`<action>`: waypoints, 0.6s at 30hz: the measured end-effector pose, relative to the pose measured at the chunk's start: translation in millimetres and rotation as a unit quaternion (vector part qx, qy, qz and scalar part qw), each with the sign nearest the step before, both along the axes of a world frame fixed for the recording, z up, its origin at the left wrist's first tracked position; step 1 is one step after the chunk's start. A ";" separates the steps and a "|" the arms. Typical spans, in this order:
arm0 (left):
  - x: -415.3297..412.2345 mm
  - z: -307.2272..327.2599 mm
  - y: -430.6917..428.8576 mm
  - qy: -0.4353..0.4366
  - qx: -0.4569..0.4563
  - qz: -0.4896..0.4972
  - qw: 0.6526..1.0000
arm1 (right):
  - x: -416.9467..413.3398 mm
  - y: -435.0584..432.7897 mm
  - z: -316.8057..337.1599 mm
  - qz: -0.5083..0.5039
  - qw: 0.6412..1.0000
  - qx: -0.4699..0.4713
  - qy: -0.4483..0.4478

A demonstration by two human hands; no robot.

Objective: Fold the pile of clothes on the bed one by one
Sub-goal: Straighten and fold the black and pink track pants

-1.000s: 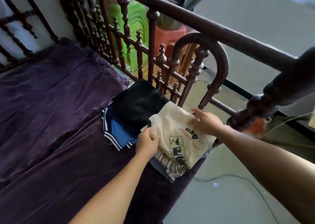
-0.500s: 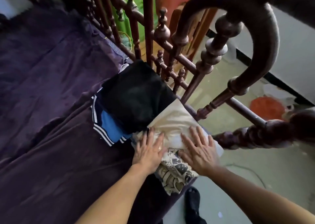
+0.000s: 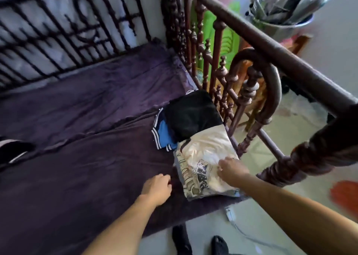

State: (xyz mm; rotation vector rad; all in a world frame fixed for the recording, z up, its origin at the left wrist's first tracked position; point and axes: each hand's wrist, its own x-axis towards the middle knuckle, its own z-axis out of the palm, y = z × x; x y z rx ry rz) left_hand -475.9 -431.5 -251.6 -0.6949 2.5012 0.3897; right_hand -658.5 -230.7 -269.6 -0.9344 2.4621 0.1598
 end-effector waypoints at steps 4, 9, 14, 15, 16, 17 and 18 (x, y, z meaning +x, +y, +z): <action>60.5 48.5 -8.0 0.047 -0.024 0.079 0.995 | 20.8 -39.6 52.0 0.092 0.994 -0.066 0.007; 144.0 104.5 -40.9 0.124 -0.099 0.167 0.973 | 99.1 -126.5 109.7 0.224 0.960 -0.159 0.047; 264.3 143.4 -70.2 0.154 -0.153 0.241 0.946 | 207.1 -203.2 150.5 0.346 0.913 -0.208 0.061; 291.8 150.4 -77.0 0.155 -0.163 0.252 0.941 | 230.7 -218.0 157.7 0.364 0.904 -0.216 0.063; 320.0 157.2 -83.9 0.156 -0.172 0.263 0.936 | 255.5 -232.5 164.3 0.379 0.896 -0.222 0.065; 348.8 164.0 -90.7 0.158 -0.182 0.275 0.931 | 281.3 -246.5 170.3 0.392 0.889 -0.227 0.066; 378.2 172.1 -97.6 0.158 -0.196 0.286 0.925 | 308.7 -260.9 176.9 0.402 0.883 -0.234 0.067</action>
